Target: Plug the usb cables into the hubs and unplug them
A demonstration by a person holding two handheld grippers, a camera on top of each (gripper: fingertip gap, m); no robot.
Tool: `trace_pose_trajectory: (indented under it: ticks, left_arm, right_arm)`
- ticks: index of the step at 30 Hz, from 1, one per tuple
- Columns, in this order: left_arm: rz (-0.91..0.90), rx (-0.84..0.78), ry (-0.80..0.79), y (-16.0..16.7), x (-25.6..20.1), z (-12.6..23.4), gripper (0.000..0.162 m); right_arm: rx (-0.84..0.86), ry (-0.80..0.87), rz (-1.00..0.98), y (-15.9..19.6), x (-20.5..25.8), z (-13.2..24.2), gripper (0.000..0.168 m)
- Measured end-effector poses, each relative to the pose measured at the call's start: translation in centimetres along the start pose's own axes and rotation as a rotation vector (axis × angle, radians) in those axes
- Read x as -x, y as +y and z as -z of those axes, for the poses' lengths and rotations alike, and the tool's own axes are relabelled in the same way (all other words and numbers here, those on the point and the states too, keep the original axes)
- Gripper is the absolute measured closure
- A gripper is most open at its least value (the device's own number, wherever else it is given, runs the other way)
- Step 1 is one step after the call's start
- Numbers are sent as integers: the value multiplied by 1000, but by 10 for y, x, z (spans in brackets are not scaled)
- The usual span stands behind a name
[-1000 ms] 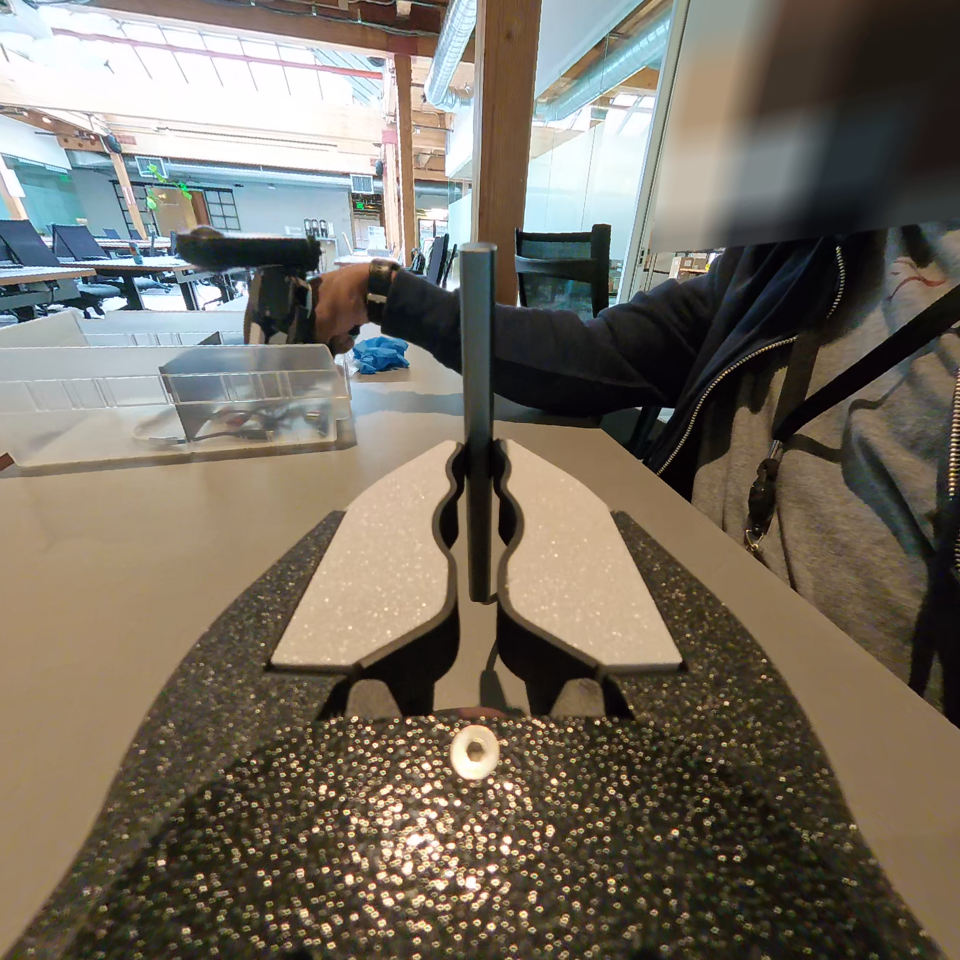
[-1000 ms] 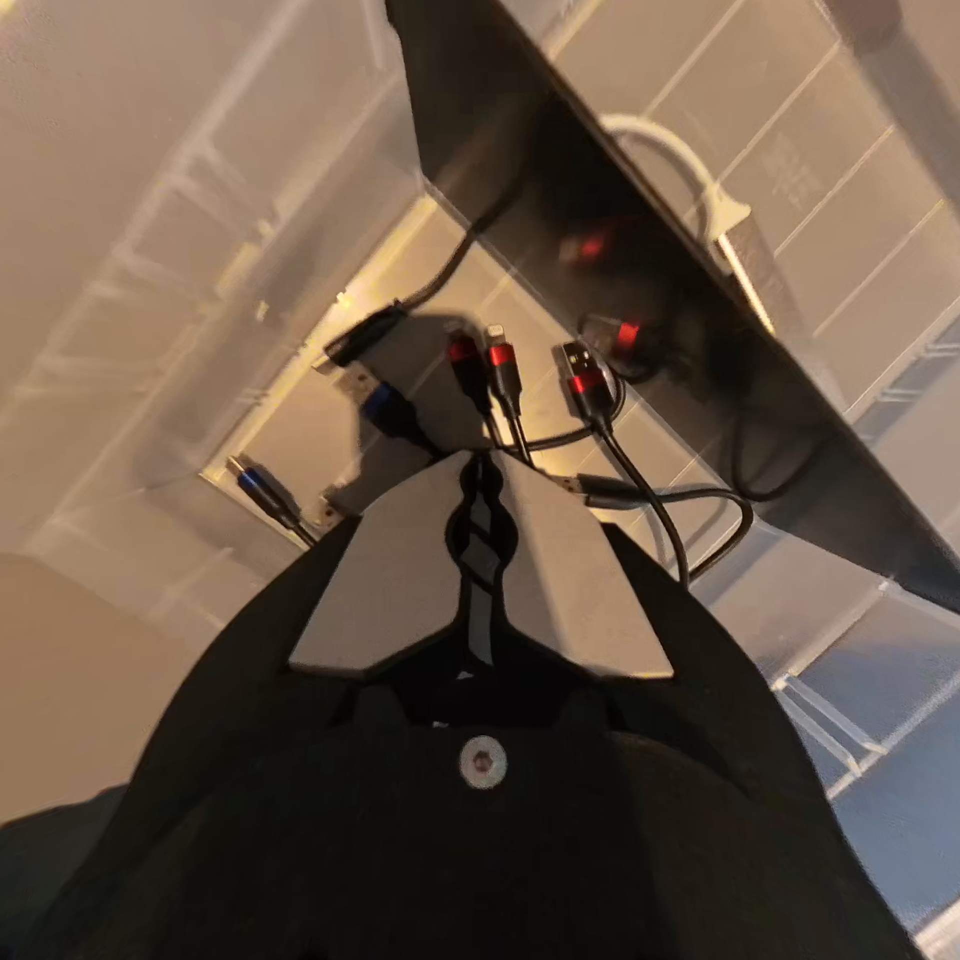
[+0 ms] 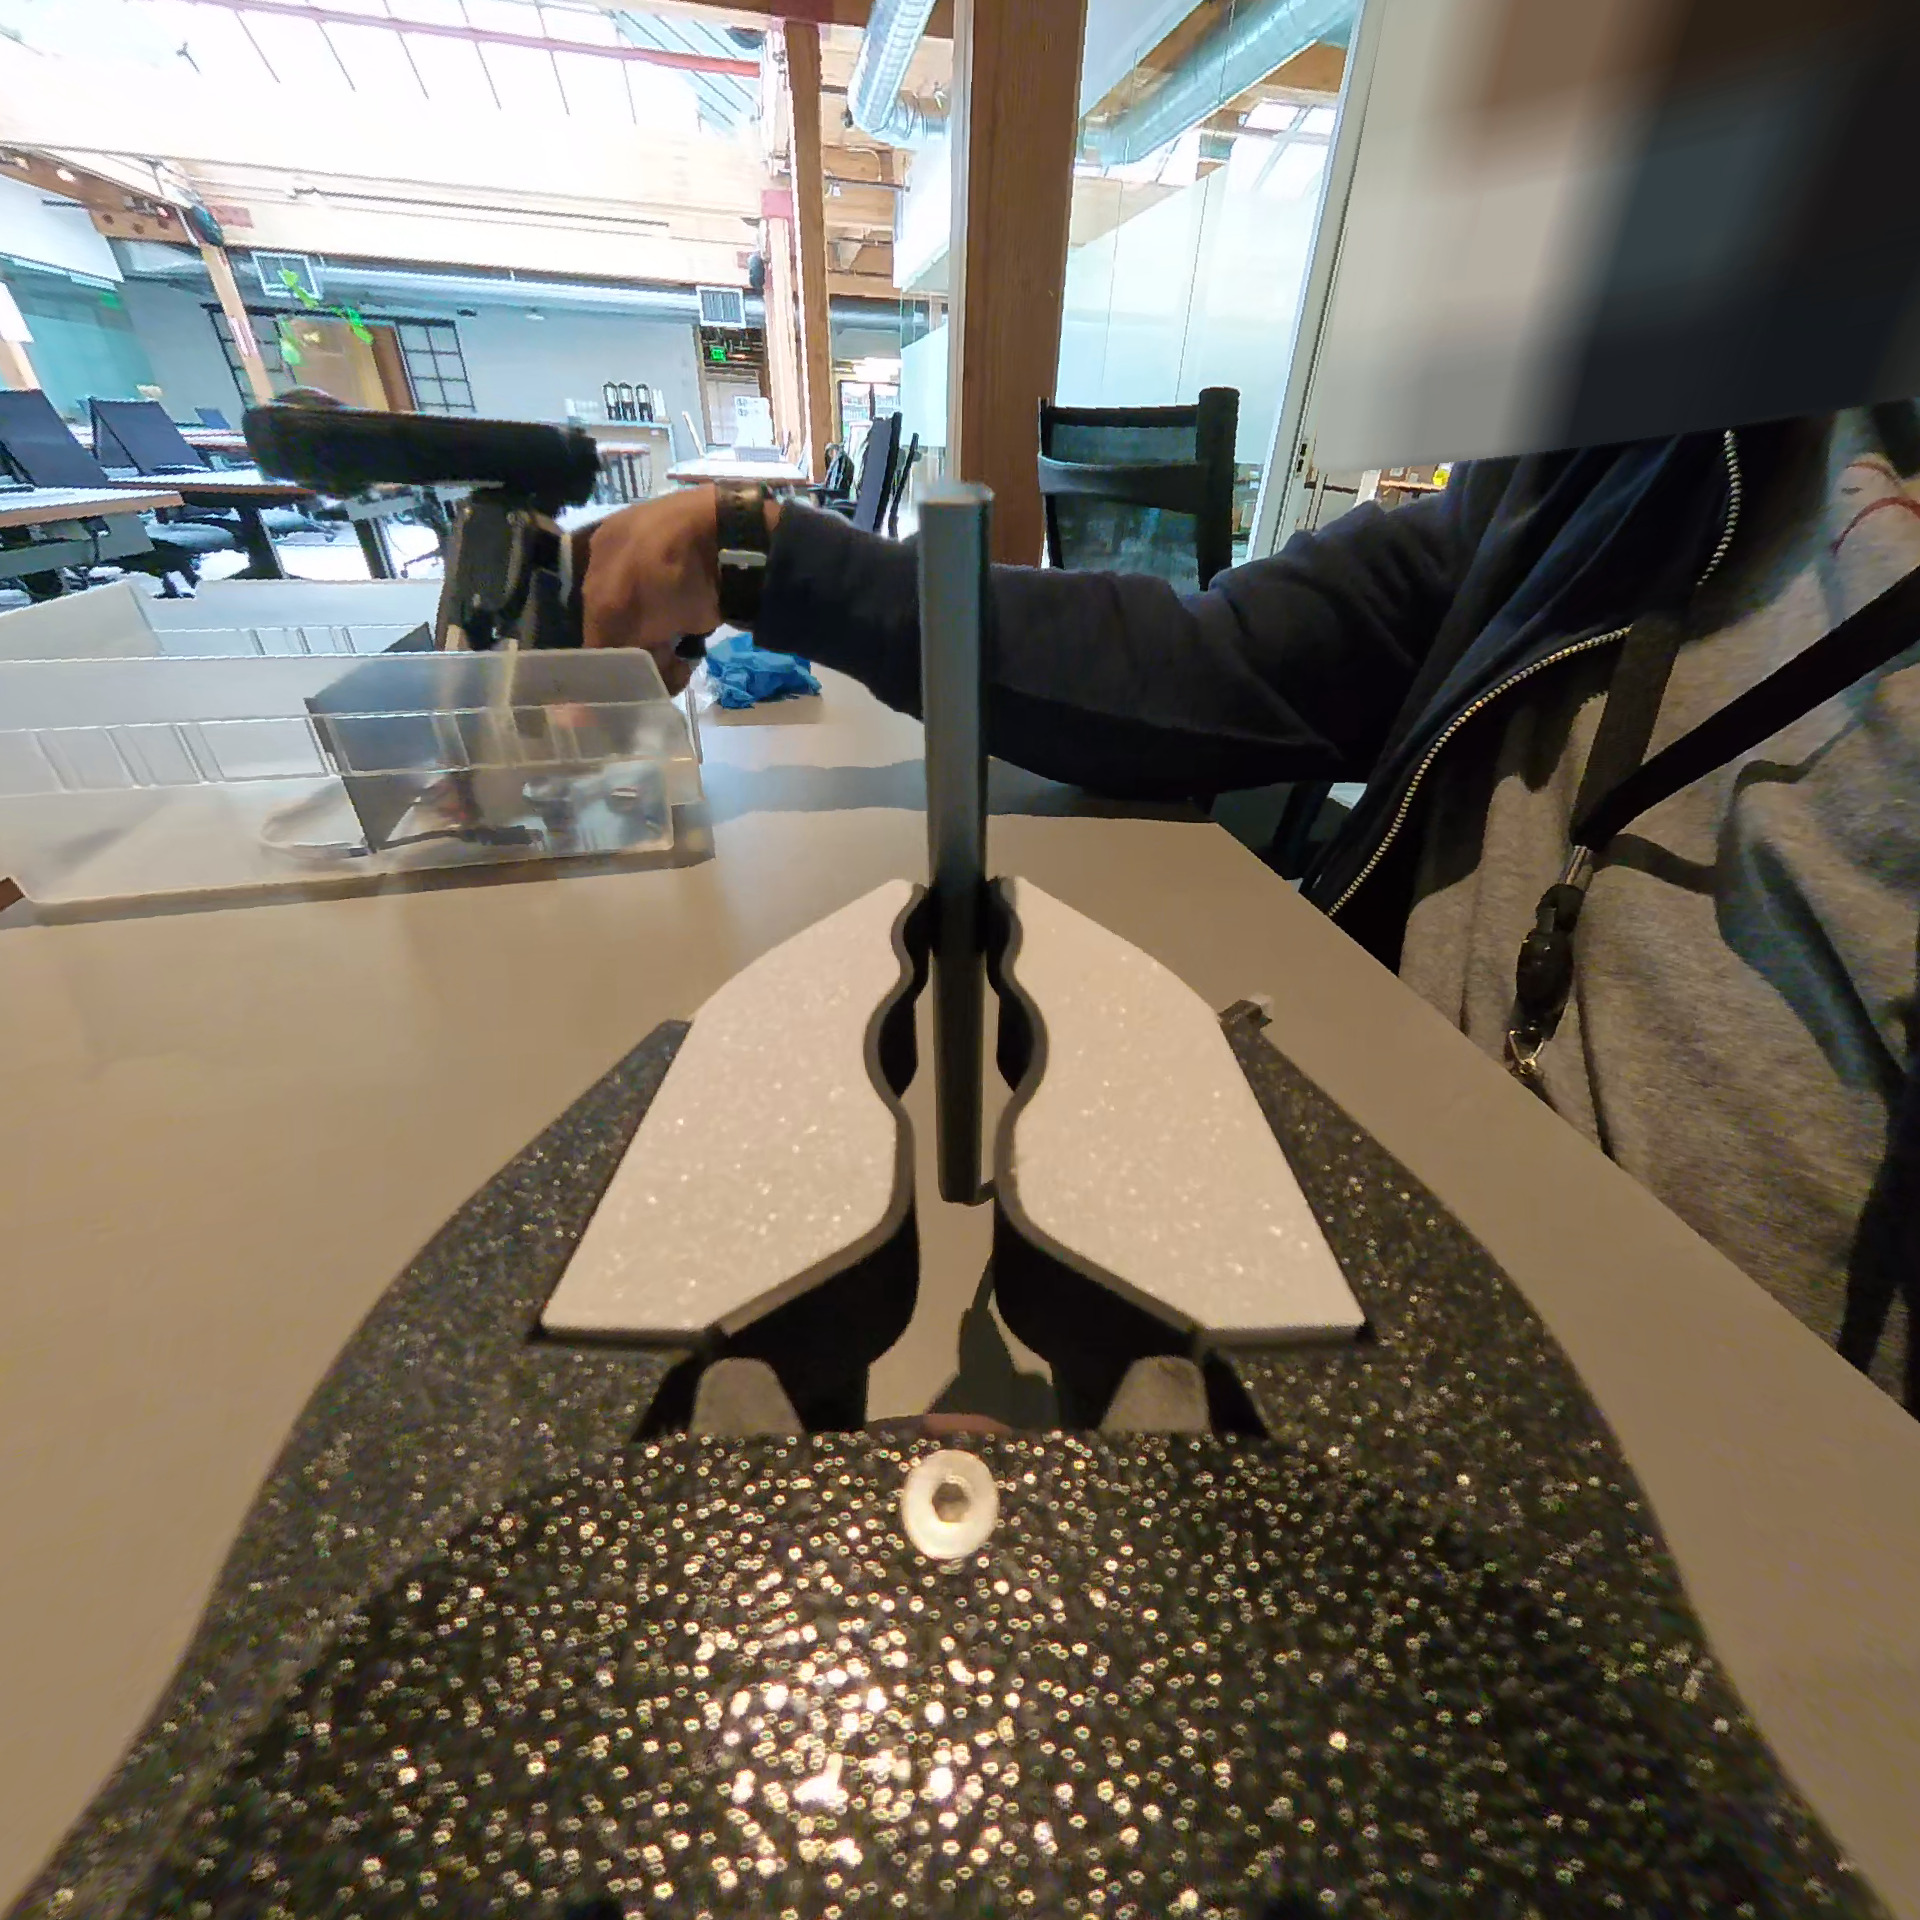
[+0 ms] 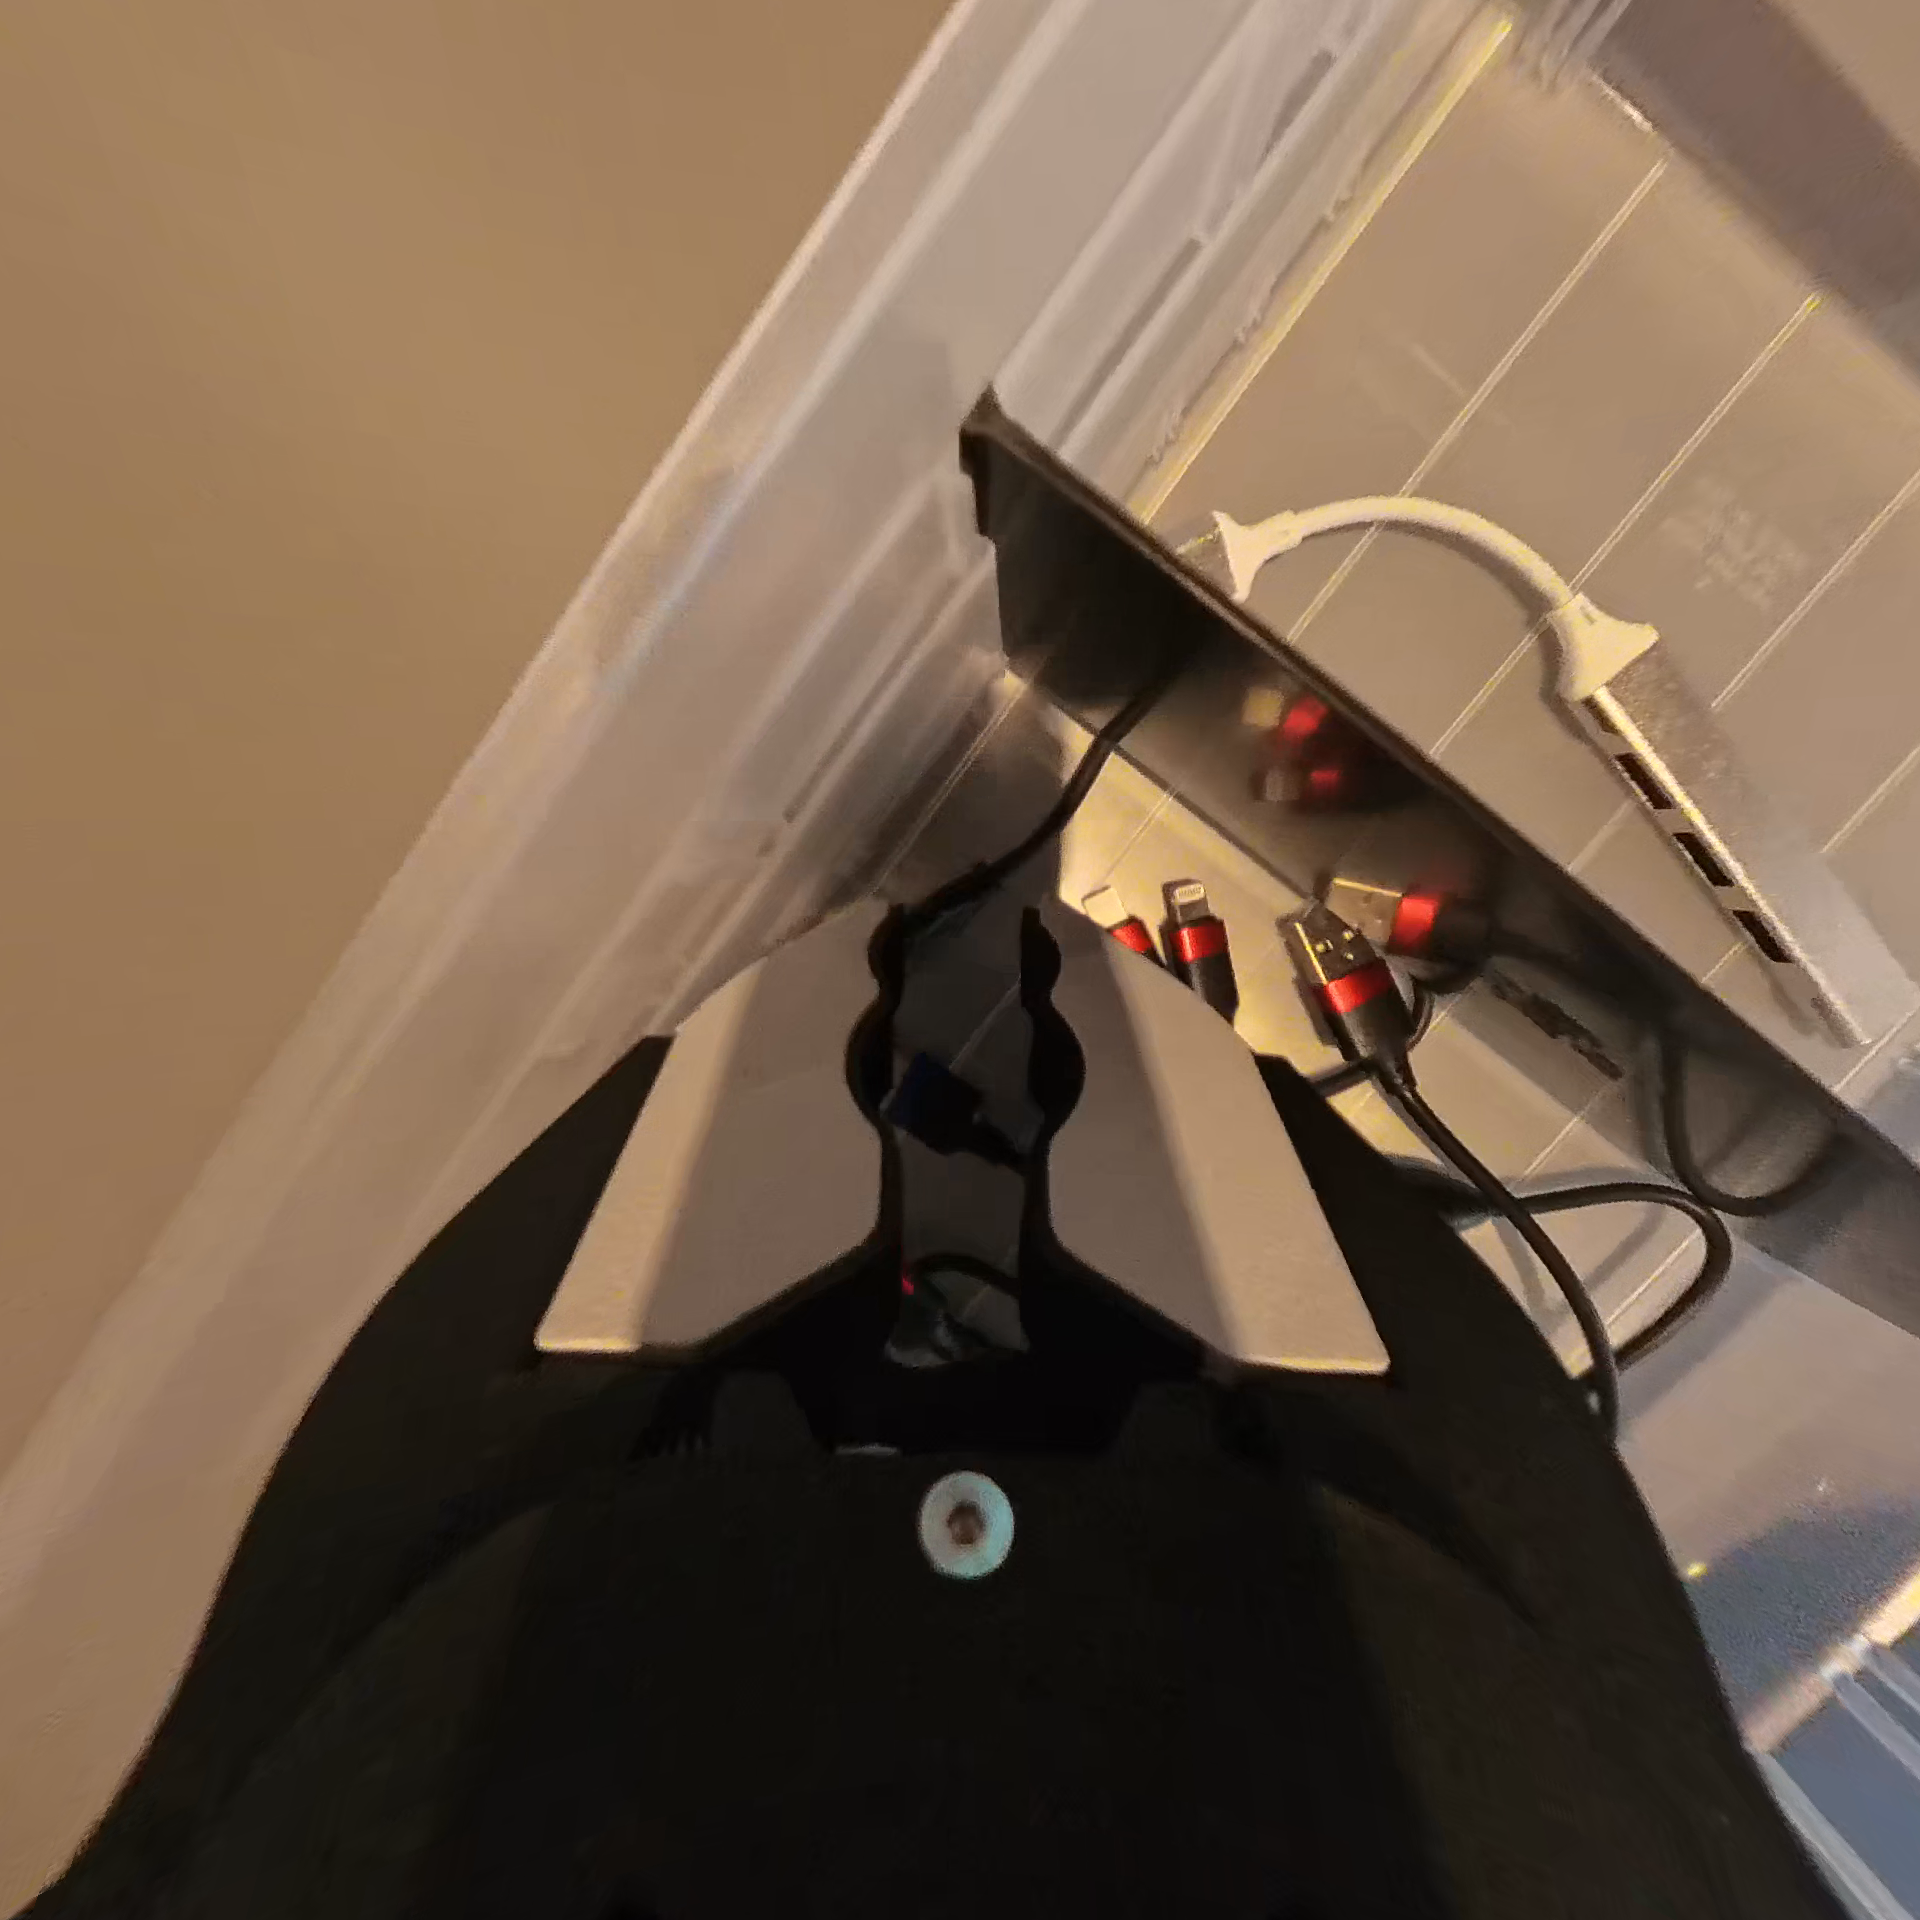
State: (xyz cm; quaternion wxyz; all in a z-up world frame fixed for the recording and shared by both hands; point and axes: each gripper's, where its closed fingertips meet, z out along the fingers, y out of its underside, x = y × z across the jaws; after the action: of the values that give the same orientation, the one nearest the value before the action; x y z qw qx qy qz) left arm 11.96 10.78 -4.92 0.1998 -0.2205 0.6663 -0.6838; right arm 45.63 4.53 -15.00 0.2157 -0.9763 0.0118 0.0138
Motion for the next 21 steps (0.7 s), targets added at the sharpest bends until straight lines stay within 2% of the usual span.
trace_pose_trajectory:
  ticks: [6, 9, 17, 21]
  left_arm:
    - [-2, 4, -4, 0, 0, 0, 153]
    - [-3, 11, -4, 1, 0, -1, 153]
    - [-6, 13, -6, 1, 0, -2, 153]
    - [-2, 14, -6, 2, 1, -3, 153]
  right_arm:
    - [62, 36, 5, 8, -4, -7, 153]
    - [72, 23, 25, 14, -4, 1, 150]
    - [-104, 116, -42, 23, -39, 77, 150]
    - [-96, 170, -85, 39, -52, 98, 156]
